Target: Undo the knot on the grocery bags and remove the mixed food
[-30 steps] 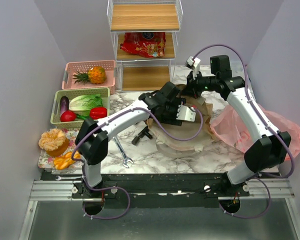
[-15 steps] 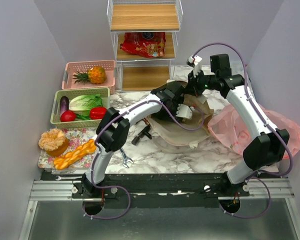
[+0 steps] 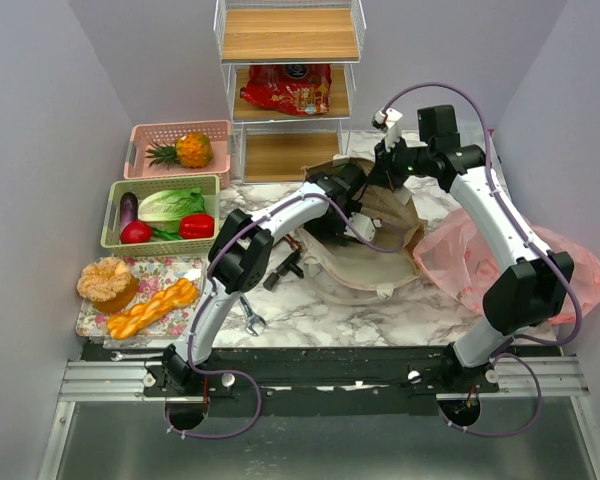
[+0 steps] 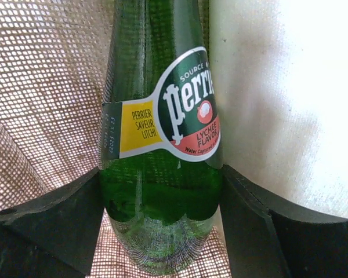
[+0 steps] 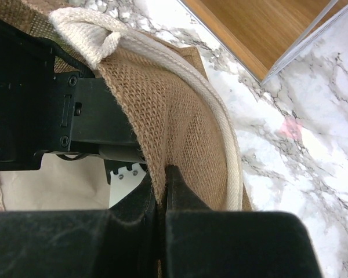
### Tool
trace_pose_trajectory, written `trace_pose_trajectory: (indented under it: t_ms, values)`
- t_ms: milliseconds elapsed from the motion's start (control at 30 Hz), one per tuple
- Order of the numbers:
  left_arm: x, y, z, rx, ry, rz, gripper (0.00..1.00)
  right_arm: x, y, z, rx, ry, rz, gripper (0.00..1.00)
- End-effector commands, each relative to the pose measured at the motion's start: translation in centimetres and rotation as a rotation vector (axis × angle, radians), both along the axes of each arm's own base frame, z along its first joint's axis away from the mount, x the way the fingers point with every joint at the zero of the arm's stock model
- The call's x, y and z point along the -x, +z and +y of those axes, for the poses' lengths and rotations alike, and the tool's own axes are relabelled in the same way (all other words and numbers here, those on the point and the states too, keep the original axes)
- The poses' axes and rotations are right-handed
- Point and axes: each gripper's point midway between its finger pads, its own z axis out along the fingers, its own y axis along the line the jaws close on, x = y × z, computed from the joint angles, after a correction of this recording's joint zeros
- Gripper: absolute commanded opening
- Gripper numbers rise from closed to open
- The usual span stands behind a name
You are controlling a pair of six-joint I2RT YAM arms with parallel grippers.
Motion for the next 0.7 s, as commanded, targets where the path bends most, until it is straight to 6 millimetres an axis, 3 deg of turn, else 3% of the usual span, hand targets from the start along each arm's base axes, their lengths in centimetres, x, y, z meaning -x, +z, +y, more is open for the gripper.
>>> trace_pose_trajectory:
  t_ms: [0, 167, 300, 367, 467, 600, 667]
  values:
    - [3.0, -1.4, 1.6, -0.118, -0.112, 0.157, 0.75, -0.6, 0.5, 1.1, -0.014, 0.037, -0.018, 0.02]
    - [5.6, -1.3, 2.6, -0.157, -0.145, 0.261, 0.81, -1.1, 0.3, 1.1, -0.007, 0.036, -0.022, 0.04]
    - [5.5, -1.2, 2.5, -0.162, -0.134, 0.272, 0.77, -1.3, 0.1, 1.2, -0.011, 0.036, -0.023, 0.05]
    - [5.5, -1.1, 2.4, -0.169, -0.133, 0.282, 0.61, -1.5, 0.2, 1.3, -0.013, 0.034, -0.027, 0.07]
    - [5.3, -0.8, 2.0, -0.150, -0.103, 0.274, 0.20, -2.0, 0.3, 1.3, -0.017, 0.021, -0.027, 0.09]
    - [5.0, 3.0, -0.8, 0.102, -0.061, 0.245, 0.00, -2.5, 0.9, 1.1, -0.035, -0.014, -0.036, 0.12]
    - [5.0, 5.8, -2.1, 0.245, -0.056, 0.224, 0.00, -2.9, 1.5, 0.7, -0.060, -0.049, -0.041, 0.14]
